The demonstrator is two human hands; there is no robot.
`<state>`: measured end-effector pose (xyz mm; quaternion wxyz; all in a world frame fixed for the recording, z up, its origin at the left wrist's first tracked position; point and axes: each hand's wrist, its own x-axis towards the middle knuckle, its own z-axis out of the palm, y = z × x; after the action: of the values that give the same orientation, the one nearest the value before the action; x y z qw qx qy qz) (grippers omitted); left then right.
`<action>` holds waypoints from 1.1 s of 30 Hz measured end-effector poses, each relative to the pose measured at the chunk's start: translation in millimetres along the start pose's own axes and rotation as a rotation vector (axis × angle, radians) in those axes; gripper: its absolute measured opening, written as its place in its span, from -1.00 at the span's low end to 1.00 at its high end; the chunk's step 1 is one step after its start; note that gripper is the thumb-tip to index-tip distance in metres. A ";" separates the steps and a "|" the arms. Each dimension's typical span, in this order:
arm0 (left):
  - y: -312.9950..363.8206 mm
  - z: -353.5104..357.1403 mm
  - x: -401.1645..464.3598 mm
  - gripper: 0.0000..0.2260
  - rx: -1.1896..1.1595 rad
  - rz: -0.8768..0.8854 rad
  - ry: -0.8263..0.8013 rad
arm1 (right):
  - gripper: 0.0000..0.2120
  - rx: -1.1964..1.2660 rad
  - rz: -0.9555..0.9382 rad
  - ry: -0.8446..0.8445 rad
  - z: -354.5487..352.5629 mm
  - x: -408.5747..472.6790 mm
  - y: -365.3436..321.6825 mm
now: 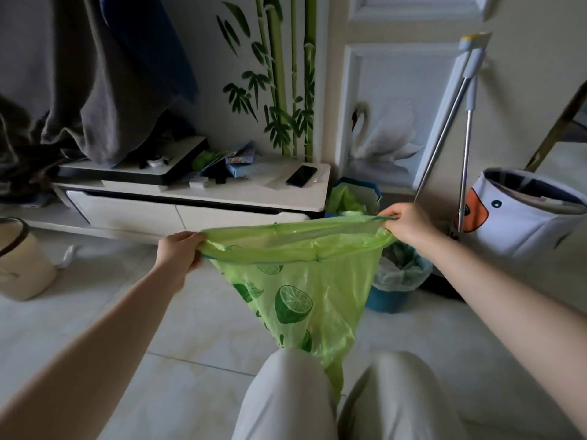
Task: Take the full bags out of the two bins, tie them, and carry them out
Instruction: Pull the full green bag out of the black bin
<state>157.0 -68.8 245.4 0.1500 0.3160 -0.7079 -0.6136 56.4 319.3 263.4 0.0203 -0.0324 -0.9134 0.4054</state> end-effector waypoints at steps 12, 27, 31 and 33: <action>-118.4 -8.1 8.3 -0.84 0.169 -0.198 0.063 | -0.71 -0.165 0.091 -0.110 104.8 5.6 60.7; -179.6 43.0 42.0 -0.87 0.697 -0.090 -0.140 | -0.68 -0.089 0.102 -0.122 172.4 55.8 110.0; -180.9 49.2 54.8 -0.78 1.104 0.127 -0.225 | -0.72 -0.042 0.143 -0.123 173.8 61.0 114.7; -182.0 60.9 64.9 -0.64 1.081 0.146 -0.282 | -0.67 -0.014 0.228 -0.145 174.2 60.1 114.9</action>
<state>119.4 -71.3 46.3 -0.0874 0.2130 -0.9548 -0.1878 -9.6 271.9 62.0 -0.0922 -0.1070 -0.9057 0.3997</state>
